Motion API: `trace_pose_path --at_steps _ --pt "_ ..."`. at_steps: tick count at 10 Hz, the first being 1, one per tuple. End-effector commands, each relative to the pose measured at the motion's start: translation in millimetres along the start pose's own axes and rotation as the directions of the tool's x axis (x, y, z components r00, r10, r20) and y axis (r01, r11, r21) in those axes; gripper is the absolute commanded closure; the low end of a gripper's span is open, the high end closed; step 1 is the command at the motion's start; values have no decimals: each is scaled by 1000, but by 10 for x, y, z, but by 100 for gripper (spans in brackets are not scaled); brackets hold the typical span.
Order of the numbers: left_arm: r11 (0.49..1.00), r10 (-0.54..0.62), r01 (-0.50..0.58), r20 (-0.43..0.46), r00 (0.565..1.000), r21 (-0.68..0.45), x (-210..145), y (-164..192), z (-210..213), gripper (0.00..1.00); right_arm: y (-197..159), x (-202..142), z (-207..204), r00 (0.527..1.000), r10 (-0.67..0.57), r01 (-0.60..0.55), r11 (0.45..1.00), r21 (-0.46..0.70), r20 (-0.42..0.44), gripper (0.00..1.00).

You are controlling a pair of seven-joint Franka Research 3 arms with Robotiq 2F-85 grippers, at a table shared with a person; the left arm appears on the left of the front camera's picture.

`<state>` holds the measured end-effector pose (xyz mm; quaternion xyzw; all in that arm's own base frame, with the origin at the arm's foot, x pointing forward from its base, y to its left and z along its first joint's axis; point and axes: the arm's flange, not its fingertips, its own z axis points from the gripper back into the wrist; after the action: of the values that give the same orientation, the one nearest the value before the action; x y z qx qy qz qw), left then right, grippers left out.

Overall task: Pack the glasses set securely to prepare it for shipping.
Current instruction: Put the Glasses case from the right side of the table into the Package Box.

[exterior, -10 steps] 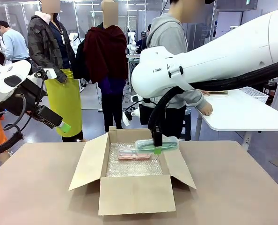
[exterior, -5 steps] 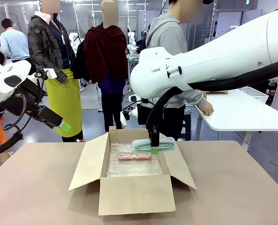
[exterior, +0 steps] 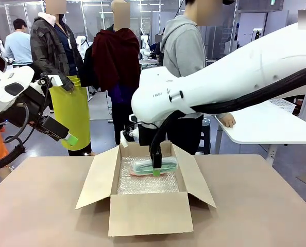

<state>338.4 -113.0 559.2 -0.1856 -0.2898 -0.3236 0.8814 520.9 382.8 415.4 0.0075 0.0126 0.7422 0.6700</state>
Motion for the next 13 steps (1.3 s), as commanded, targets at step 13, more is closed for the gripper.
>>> trace_pose_path --at_steps 13 --pt "1000 -12 12 13 1000 -17 -10 18 10 0 -400 278 -682 999 -40 41 997 64 -8 0"
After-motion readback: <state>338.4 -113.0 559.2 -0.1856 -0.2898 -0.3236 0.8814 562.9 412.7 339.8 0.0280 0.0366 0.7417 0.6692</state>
